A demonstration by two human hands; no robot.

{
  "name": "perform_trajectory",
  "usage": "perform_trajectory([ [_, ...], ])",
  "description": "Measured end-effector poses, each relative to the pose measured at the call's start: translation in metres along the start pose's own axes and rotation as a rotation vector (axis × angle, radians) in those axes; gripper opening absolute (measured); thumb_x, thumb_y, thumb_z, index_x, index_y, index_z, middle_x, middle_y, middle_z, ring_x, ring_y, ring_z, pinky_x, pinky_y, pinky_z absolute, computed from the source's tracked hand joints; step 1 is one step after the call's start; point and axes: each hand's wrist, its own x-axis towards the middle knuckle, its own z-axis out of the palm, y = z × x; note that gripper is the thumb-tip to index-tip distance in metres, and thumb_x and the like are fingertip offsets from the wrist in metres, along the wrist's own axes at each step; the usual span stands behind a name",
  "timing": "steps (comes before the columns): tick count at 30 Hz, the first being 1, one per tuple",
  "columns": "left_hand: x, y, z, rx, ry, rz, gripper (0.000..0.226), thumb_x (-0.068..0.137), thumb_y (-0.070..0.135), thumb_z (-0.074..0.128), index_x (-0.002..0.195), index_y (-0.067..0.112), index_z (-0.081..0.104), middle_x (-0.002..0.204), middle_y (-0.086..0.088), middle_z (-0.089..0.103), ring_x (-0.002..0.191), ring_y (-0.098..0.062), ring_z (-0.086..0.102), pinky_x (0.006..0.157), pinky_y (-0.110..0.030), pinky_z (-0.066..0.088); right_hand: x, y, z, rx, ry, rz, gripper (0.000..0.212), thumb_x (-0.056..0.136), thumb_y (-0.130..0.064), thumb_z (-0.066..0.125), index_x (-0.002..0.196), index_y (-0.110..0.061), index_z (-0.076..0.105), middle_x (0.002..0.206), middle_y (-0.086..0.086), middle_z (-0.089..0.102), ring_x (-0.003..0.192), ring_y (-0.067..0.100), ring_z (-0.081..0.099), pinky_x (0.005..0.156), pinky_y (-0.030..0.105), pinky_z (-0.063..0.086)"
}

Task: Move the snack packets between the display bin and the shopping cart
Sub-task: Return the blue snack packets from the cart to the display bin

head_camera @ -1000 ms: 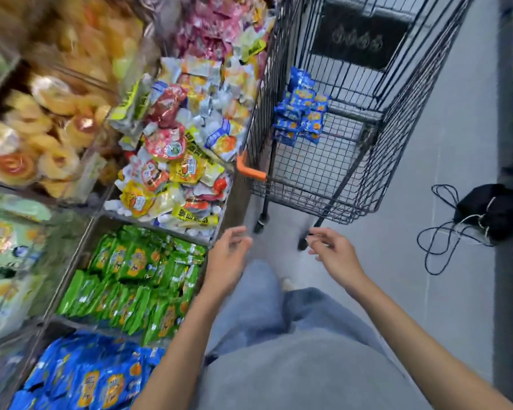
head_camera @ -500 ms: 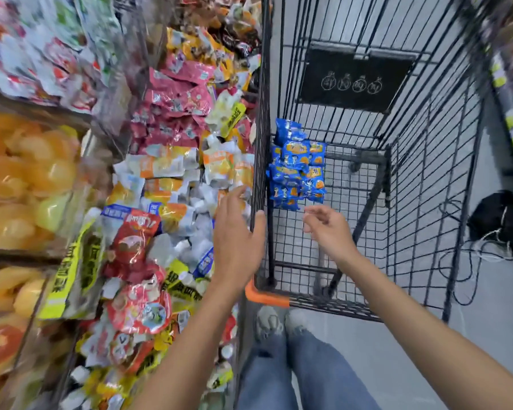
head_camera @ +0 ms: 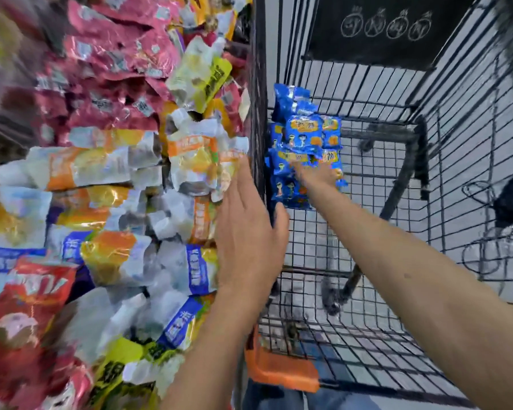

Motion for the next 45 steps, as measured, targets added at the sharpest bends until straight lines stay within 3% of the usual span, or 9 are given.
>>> perform_trajectory([
  [5, 0.001, 0.005, -0.008, 0.039, 0.02, 0.069, 0.071, 0.085, 0.013, 0.062, 0.143, -0.007, 0.026, 0.15, -0.023, 0.029, 0.14, -0.034, 0.027, 0.116, -0.042, 0.022, -0.007, 0.001, -0.006, 0.573, -0.193, 0.168, 0.038, 0.078, -0.009, 0.071, 0.11, 0.0, 0.054, 0.104, 0.016, 0.062, 0.073, 0.025, 0.062, 0.064, 0.035, 0.057],
  [9, -0.009, 0.027, 0.001, 0.002, 0.062, 0.296, 0.058, 0.083, 0.008, 0.06, 0.136, -0.006, 0.041, 0.146, -0.024, 0.035, 0.14, -0.034, 0.026, 0.116, -0.041, 0.022, -0.061, 0.032, -0.055, 0.649, -0.343, 0.037, 0.01, 0.085, -0.01, 0.063, 0.095, -0.009, 0.06, 0.081, 0.006, 0.066, 0.059, 0.015, 0.061, 0.053, 0.022, 0.05],
  [14, -0.013, 0.048, 0.027, -0.324, -0.114, -0.177, 0.077, 0.092, 0.038, 0.052, 0.15, 0.008, 0.011, 0.159, -0.001, 0.005, 0.145, -0.008, 0.003, 0.112, -0.007, 0.002, -0.109, 0.077, -0.108, 0.592, -0.579, -0.175, 0.019, 0.084, -0.004, 0.058, 0.101, -0.008, 0.064, 0.085, 0.003, 0.072, 0.07, 0.011, 0.067, 0.058, 0.018, 0.051],
  [20, -0.006, 0.05, 0.06, -0.392, -0.002, -0.365, 0.084, 0.077, 0.019, 0.075, 0.145, 0.008, 0.027, 0.143, 0.002, 0.032, 0.126, 0.014, 0.027, 0.095, 0.006, 0.016, -0.077, 0.073, -0.108, 0.573, -0.699, -0.123, 0.027, 0.073, -0.01, 0.064, 0.1, -0.007, 0.063, 0.095, 0.011, 0.067, 0.083, 0.019, 0.064, 0.071, 0.025, 0.052],
  [23, 0.007, 0.039, 0.076, -0.662, -0.047, -0.709, 0.082, 0.072, 0.017, 0.079, 0.14, 0.018, 0.032, 0.124, 0.004, 0.048, 0.118, -0.014, 0.05, 0.091, -0.014, 0.037, -0.054, 0.069, -0.098, 0.545, -0.807, -0.02, 0.014, 0.077, -0.017, 0.062, 0.089, -0.016, 0.067, 0.085, 0.002, 0.067, 0.079, 0.015, 0.062, 0.073, 0.028, 0.049],
  [27, 0.011, 0.025, 0.099, -0.769, -0.087, -0.954, 0.069, 0.061, 0.012, 0.087, 0.116, 0.018, 0.045, 0.115, -0.009, 0.06, 0.1, -0.024, 0.063, 0.086, -0.034, 0.051, -0.02, 0.038, -0.072, 0.363, -0.554, 0.08, 0.033, 0.091, -0.042, 0.049, 0.08, -0.019, 0.07, 0.072, -0.001, 0.06, 0.063, 0.014, 0.053, 0.056, 0.022, 0.041],
  [31, 0.003, 0.011, 0.113, -0.869, -0.099, -1.125, 0.035, 0.065, 0.009, 0.084, 0.095, 0.014, 0.067, 0.116, -0.017, 0.063, 0.097, -0.031, 0.066, 0.083, -0.049, 0.055, 0.011, 0.015, -0.027, -0.063, -0.366, -0.102, 0.051, 0.076, -0.052, 0.068, 0.056, -0.013, 0.043, 0.058, 0.006, 0.052, 0.063, 0.026, 0.056, 0.068, 0.037, 0.046],
  [35, -0.008, 0.003, 0.115, -0.828, -0.116, -1.174, 0.025, 0.077, 0.01, 0.074, 0.1, 0.013, 0.065, 0.115, -0.014, 0.064, 0.097, -0.029, 0.066, 0.084, -0.05, 0.055, 0.025, 0.015, -0.01, -0.249, -0.237, -0.181, 0.06, 0.067, -0.053, 0.076, 0.057, -0.016, 0.03, 0.056, 0.001, 0.038, 0.052, 0.02, 0.037, 0.044, 0.033, 0.022],
  [45, -0.008, -0.001, 0.113, -0.866, -0.171, -1.286, 0.035, 0.091, 0.019, 0.061, 0.125, 0.013, 0.055, 0.117, -0.011, 0.064, 0.095, -0.027, 0.066, 0.068, -0.033, 0.057, -0.014, 0.043, -0.065, 0.255, -0.226, -0.317, 0.037, 0.072, -0.017, 0.078, 0.079, -0.026, 0.042, 0.076, -0.001, 0.059, 0.069, 0.015, 0.053, 0.066, 0.032, 0.044],
])
